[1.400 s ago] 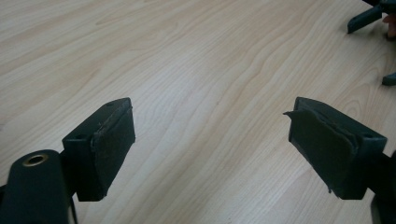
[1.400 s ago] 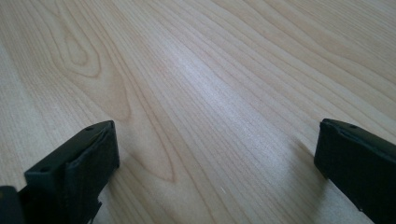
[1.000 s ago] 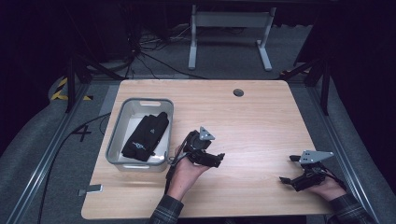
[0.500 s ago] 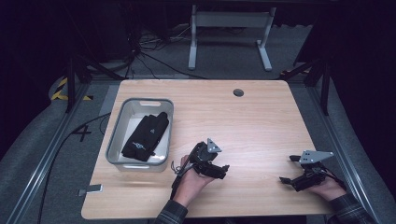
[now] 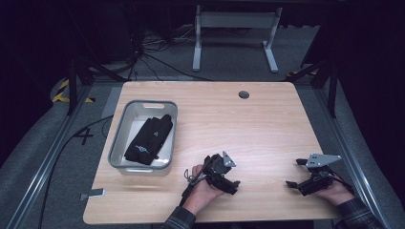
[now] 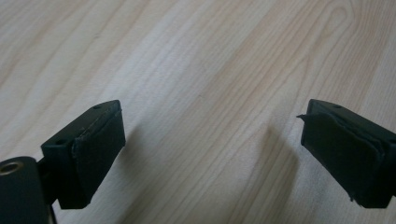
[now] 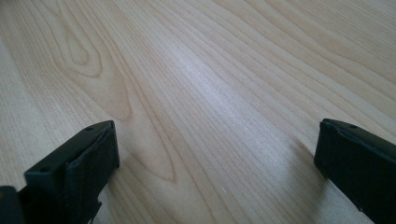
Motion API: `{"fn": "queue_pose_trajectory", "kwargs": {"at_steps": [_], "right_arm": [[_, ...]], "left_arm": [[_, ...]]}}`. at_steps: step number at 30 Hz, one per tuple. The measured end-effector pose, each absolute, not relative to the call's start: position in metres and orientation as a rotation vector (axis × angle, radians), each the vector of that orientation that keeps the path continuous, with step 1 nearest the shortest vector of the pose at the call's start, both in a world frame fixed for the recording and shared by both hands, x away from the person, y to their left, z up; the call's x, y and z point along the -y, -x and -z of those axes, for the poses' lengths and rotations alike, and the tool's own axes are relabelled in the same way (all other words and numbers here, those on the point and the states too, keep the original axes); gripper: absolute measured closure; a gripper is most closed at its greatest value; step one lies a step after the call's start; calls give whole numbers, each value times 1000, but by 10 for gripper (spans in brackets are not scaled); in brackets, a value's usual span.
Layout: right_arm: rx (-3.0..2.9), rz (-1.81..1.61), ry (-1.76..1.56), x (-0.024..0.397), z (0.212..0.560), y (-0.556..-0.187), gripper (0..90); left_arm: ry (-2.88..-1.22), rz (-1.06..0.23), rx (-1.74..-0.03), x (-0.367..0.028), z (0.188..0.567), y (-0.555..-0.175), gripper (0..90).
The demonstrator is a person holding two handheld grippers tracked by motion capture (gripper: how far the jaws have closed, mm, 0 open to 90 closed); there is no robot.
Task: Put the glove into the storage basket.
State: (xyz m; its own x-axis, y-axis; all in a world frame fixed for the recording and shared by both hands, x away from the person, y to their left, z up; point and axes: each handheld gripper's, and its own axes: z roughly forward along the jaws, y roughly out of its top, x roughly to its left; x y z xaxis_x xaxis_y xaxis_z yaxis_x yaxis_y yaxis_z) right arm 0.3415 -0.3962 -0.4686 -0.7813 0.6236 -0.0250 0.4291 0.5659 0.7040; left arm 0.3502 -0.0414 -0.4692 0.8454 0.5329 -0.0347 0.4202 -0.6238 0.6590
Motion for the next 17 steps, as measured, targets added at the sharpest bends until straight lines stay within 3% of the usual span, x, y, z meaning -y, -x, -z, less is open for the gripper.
{"fn": "queue_pose_trajectory", "kwargs": {"at_steps": [5, 17], "right_arm": [[-2530, -1029, -871, 396, 469, -342, 3], [-2530, -1029, -871, 396, 469, -342, 3]], "left_arm": [[-2309, -231, -640, 43, 475, -350, 0], [-2309, -233, -641, 43, 475, -350, 0]]}}
